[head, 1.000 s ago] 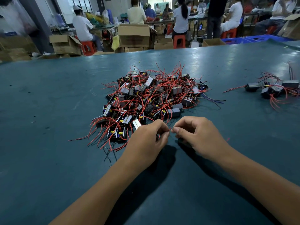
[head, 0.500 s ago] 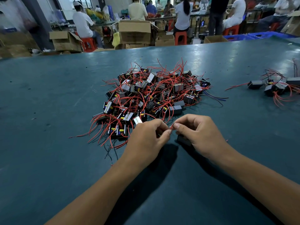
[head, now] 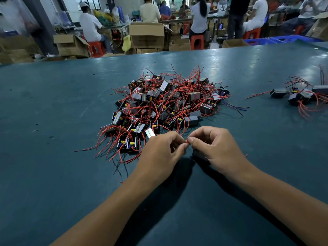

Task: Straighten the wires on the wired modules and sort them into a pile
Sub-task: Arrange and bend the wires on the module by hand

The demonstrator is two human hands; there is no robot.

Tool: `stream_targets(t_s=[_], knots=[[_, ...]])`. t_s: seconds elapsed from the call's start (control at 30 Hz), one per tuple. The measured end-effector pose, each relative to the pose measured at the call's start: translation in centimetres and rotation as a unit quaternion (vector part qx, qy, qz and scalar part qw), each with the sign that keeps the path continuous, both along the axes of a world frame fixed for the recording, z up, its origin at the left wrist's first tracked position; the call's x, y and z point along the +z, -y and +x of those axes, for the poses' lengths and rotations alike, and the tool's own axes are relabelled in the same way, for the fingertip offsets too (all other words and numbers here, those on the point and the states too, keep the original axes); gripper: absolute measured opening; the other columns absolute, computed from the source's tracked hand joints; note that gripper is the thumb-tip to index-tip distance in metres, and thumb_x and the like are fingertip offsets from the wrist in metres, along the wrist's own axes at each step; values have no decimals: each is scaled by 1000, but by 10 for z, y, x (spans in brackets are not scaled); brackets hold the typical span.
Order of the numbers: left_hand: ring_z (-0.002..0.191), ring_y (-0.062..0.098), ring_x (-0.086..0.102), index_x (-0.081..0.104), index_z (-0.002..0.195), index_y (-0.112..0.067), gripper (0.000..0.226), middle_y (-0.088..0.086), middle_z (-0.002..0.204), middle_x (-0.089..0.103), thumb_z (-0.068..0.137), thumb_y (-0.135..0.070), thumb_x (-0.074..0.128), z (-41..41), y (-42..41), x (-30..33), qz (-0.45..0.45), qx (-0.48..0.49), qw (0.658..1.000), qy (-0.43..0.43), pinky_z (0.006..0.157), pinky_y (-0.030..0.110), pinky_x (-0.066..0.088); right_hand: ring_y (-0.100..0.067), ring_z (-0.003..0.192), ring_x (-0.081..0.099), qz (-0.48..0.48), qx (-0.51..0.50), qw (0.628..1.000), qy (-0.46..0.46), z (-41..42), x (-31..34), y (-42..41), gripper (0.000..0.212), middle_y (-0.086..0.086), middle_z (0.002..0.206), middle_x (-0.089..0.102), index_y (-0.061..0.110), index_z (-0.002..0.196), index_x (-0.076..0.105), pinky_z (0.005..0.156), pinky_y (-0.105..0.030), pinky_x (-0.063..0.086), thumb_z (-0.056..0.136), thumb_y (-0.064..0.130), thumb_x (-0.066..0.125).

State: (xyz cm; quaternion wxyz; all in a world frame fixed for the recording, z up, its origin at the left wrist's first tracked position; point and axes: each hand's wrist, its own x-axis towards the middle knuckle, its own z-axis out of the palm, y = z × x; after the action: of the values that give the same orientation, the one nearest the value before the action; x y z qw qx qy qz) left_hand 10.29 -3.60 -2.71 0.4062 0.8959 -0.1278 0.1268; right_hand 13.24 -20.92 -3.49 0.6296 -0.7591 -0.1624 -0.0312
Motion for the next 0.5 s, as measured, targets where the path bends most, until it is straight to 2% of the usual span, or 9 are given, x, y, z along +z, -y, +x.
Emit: stream_targets(t_s=[0.07, 0.17, 0.23, 0.33, 0.43, 0.5], knots=[[67, 8, 67, 69, 88, -22, 8, -9, 73, 71, 90, -28, 74, -1, 1, 1, -17, 8, 1000, -3, 64, 38, 57, -6, 51, 48, -1, -4, 1000, 4, -1, 1, 0, 12, 4, 58, 63, 14, 77, 71, 49, -18, 37, 88, 10, 72], [63, 6, 62, 60, 92, -28, 16, -10, 73, 69, 89, -35, 74, -2, 0, 6, -74, 39, 996, 5, 57, 24, 50, -6, 51, 48, -7, -1, 1000, 10, -3, 4, -1, 12, 1, 58, 63, 15, 77, 71, 50, -19, 37, 88, 11, 72], [67, 5, 59, 62, 91, -28, 12, -12, 76, 65, 90, -34, 73, -3, -3, 9, -49, 38, 997, 43, 60, 16, 43, -6, 53, 48, -24, 9, 999, 22, -4, 7, 0, 12, 2, 59, 63, 16, 77, 71, 52, -20, 37, 88, 12, 72], [76, -1, 51, 66, 100, -26, 14, -14, 86, 56, 90, -34, 72, -4, -5, 15, 19, 26, 995, 92, 65, 12, 35, -2, 53, 47, -75, 19, 995, 63, -8, 13, 3, 12, 8, 60, 62, 20, 78, 70, 53, -17, 38, 89, 14, 72], [77, -7, 47, 64, 110, -25, 23, -16, 90, 49, 90, -33, 72, -4, -8, 19, 42, 21, 993, 111, 67, 10, 33, -2, 54, 47, -105, 23, 990, 96, -11, 17, 4, 12, 7, 62, 62, 22, 79, 70, 53, -15, 38, 88, 14, 71], [80, -6, 49, 67, 102, -24, 15, -17, 91, 49, 90, -32, 72, -5, -9, 21, 61, 7, 991, 119, 69, 13, 35, -4, 56, 49, -123, 23, 986, 114, -11, 18, 4, 13, 5, 64, 63, 23, 80, 69, 54, -16, 38, 89, 14, 70]])
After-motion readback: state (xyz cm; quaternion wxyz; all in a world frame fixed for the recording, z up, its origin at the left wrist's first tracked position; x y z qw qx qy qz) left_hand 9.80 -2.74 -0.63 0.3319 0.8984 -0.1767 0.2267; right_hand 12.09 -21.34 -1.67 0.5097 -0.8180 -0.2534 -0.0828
